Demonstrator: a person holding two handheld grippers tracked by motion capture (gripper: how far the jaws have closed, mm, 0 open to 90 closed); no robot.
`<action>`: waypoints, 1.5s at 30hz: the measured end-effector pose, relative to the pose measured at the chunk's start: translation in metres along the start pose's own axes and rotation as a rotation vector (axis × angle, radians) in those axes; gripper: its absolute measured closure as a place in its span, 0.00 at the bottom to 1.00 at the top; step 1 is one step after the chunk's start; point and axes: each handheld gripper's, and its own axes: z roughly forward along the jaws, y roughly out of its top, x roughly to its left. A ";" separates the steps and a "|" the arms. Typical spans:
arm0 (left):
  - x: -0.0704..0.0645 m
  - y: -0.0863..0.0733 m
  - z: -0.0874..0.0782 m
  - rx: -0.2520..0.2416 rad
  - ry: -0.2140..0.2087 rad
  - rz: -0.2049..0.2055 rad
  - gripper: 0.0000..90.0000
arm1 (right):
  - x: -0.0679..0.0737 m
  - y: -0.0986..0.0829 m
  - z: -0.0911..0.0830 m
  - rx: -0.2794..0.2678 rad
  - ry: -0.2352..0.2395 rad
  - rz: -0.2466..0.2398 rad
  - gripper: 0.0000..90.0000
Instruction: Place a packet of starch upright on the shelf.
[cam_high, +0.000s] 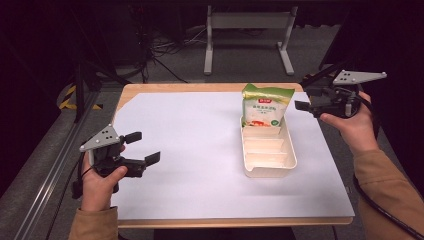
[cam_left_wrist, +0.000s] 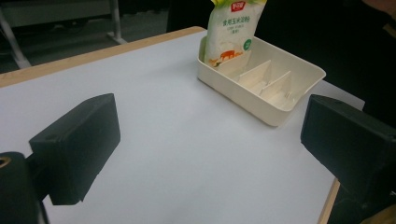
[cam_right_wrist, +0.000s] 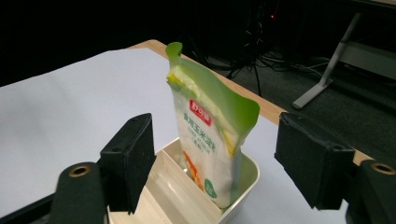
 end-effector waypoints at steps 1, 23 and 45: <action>0.000 0.000 0.000 0.001 0.001 -0.003 0.06 | 0.001 -0.001 -0.003 -0.004 0.002 0.001 0.31; 0.008 -0.012 0.008 0.067 -0.037 0.027 0.01 | 0.035 -0.036 -0.041 -0.012 0.073 -0.019 0.28; 0.014 -0.032 0.021 0.079 -0.023 -0.037 0.00 | 0.044 -0.122 -0.030 -0.033 0.053 0.081 0.27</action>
